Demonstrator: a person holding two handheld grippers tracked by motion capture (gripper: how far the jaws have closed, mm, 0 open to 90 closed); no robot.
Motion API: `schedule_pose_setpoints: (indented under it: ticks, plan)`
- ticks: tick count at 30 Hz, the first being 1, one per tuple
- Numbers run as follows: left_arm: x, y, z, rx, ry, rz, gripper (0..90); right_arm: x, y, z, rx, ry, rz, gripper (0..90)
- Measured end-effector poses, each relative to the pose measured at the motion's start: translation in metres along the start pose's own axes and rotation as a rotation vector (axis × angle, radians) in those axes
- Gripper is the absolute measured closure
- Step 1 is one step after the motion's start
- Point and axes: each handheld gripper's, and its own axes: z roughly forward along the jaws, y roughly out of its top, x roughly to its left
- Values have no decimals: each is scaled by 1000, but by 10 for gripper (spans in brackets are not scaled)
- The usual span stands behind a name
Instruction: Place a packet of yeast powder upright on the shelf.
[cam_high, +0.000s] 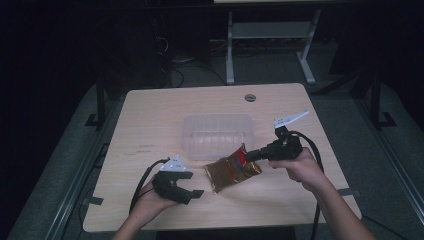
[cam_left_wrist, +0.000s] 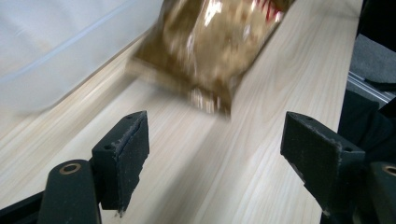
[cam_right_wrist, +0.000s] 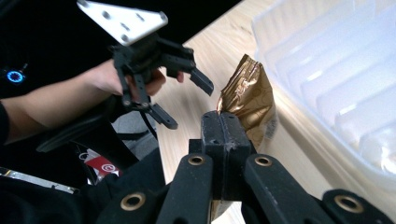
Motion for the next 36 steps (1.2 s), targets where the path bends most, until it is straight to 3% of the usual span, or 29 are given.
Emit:
schedule_pose_setpoints:
  ticks: [8, 17, 30, 36]
  plan:
    - [10, -5, -9, -28, 11, -45, 232, 15, 27, -12, -46, 1, -45, 900]
    - [12, -7, -6, -25, 11, -43, 207, 24, 54, -30, -123, -19, -63, 900]
    - [17, -12, 1, -9, 5, -41, 182, 6, 82, -50, -190, -123, -42, 900]
    - [17, -13, 3, -3, 1, -38, 182, -3, 85, -55, -207, -153, -25, 900]
